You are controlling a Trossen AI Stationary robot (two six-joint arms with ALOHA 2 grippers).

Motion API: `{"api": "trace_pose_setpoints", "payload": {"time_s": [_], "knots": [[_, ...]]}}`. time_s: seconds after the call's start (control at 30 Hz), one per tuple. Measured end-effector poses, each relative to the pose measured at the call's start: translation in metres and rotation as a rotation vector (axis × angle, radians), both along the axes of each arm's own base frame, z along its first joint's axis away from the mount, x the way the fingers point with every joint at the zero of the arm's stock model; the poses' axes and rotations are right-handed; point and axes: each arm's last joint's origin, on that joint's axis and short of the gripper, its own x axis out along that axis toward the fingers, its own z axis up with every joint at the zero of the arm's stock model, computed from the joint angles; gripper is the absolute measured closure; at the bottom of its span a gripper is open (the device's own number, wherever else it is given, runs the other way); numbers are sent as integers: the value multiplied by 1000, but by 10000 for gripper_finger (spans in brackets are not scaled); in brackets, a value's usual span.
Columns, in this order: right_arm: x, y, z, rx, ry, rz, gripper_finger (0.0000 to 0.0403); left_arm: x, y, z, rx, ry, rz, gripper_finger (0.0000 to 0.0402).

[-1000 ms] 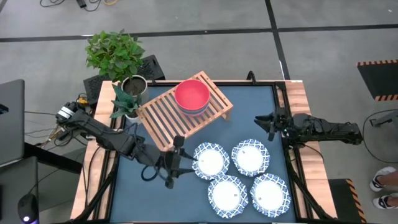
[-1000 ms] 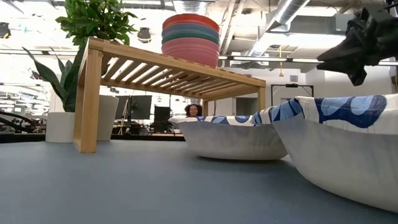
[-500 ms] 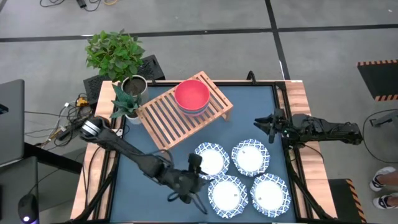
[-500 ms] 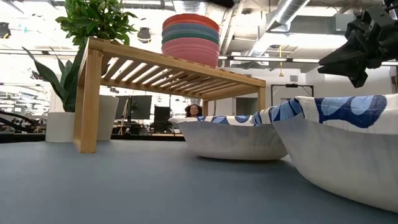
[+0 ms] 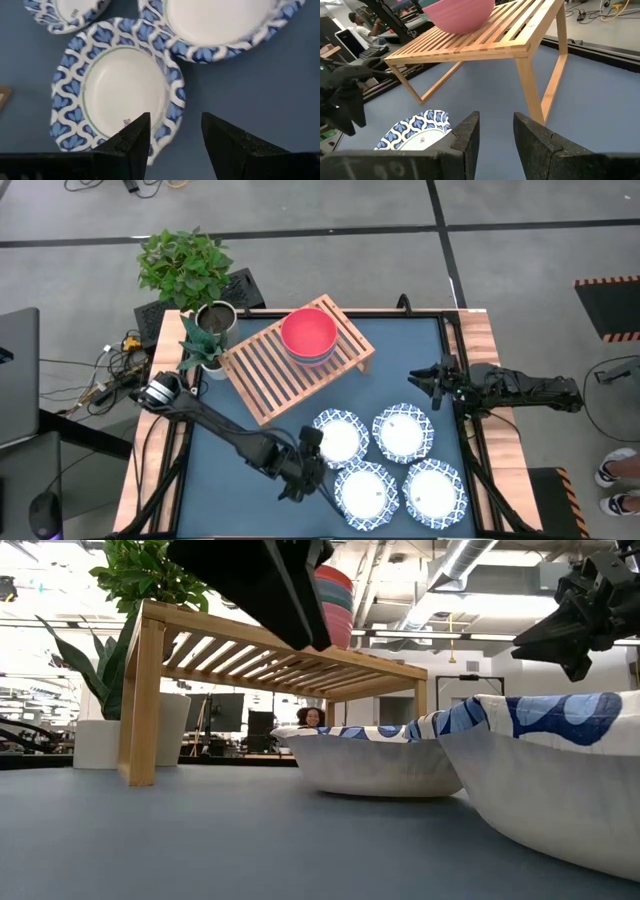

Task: Place and stack bowls onto a shelf
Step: Put the white patterned bowl on the shelf

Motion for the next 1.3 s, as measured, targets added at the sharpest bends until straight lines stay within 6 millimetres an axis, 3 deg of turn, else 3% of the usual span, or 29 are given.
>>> {"api": "trace_pose_setpoints", "payload": {"time_s": [0.37,0.7,0.97,1.07,1.3], "knots": [[0,0,0,0,0,-1,259,6,7,-17,40,81,-99,221],[-1,0,-2,0,24,-2,259,18,8,-50,123,107,-43,191],[-1,0,-3,2,30,-3,259,19,11,-50,188,59,57,192],[-1,0,-3,2,31,-3,259,19,11,-50,186,64,42,208],[-1,0,-3,1,30,-3,259,21,14,-51,142,80,42,296]]}}
